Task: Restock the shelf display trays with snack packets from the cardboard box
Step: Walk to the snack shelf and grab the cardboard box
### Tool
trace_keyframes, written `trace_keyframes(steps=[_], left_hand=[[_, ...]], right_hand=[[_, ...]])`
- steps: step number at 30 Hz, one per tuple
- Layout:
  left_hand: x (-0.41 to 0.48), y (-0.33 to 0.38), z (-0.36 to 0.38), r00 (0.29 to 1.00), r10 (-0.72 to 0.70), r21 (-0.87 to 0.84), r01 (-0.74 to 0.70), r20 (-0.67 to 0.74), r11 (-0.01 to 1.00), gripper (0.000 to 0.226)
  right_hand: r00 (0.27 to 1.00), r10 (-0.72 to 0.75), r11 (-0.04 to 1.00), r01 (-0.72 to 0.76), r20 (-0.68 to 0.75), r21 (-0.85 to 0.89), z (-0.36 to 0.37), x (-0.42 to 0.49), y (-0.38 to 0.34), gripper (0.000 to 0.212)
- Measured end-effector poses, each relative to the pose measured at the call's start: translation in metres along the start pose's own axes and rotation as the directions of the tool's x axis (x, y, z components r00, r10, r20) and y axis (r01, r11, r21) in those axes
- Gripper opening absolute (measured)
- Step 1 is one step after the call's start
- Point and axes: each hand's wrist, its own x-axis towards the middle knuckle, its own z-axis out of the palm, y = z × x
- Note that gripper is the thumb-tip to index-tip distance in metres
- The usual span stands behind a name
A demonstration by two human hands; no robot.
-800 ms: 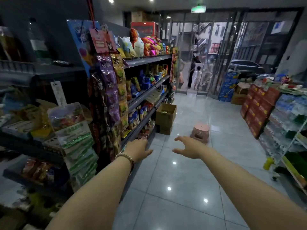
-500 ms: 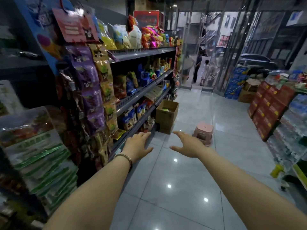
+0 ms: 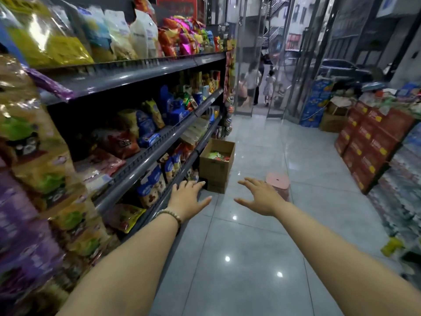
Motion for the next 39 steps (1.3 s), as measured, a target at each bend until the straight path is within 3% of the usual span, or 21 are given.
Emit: trace_keyframes(steps=[8, 13, 20, 29, 39], left_hand=[[0.189, 0.008, 0.042, 0.998, -0.055, -0.023, 0.056, 0.042, 0.998, 0.063], [0.311, 0.022, 0.059, 0.992, -0.122, -0.069, 0.125, 0.041, 0.990, 0.062], [0.465, 0.022, 0.070, 0.979, -0.193, -0.079, 0.198, 0.071, 0.977, 0.062], [0.682, 0.005, 0.111, 0.986, -0.160, -0.180, 0.166, 0.046, 0.970, 0.057], [0.876, 0.007, 0.118, 0.990, -0.082, -0.177, 0.061, -0.116, 0.982, 0.052]], right_hand=[[1.000, 0.005, 1.000, -0.004, 0.012, -0.030, -0.003, 0.175, 0.109, 0.071], [0.996, -0.043, 0.995, 0.050, 0.078, -0.087, -0.026, 0.290, 0.183, 0.071], [0.987, -0.148, 0.983, 0.153, 0.058, -0.097, -0.058, 0.443, 0.254, 0.071], [0.992, -0.117, 0.992, 0.119, 0.051, -0.037, -0.059, 0.645, 0.340, 0.069], [0.983, -0.183, 0.982, 0.184, -0.031, 0.037, -0.059, 0.823, 0.404, 0.061]])
